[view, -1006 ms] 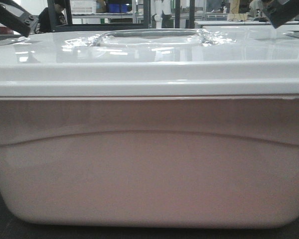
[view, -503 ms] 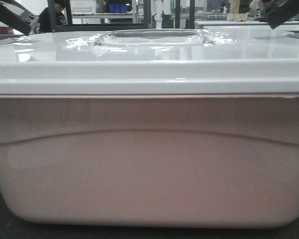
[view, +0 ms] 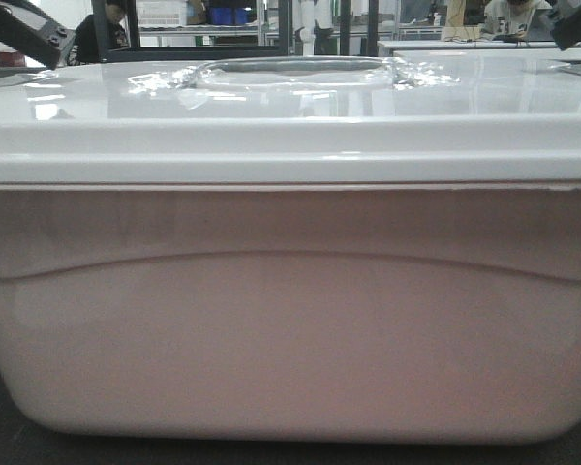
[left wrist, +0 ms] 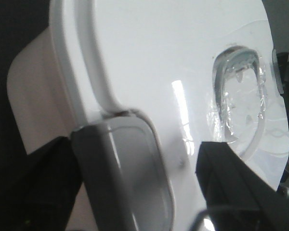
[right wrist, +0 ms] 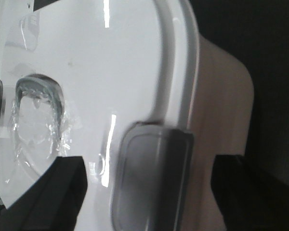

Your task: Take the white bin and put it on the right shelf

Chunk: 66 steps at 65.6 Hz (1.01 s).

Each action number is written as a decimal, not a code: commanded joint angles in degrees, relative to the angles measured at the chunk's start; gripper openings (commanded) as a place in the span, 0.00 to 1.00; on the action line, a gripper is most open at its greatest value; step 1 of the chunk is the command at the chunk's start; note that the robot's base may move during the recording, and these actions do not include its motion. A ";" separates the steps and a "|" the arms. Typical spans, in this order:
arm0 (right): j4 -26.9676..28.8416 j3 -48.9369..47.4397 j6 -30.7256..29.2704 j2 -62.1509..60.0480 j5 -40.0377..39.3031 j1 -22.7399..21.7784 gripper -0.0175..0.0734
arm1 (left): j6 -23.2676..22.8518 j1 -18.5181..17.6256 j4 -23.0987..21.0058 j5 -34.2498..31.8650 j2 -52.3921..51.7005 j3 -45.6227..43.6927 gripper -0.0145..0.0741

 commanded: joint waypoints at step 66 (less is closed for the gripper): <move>5.73 -1.21 -0.29 -1.62 3.32 2.57 0.68 | -0.42 -0.44 -4.47 6.01 -1.61 -1.39 0.60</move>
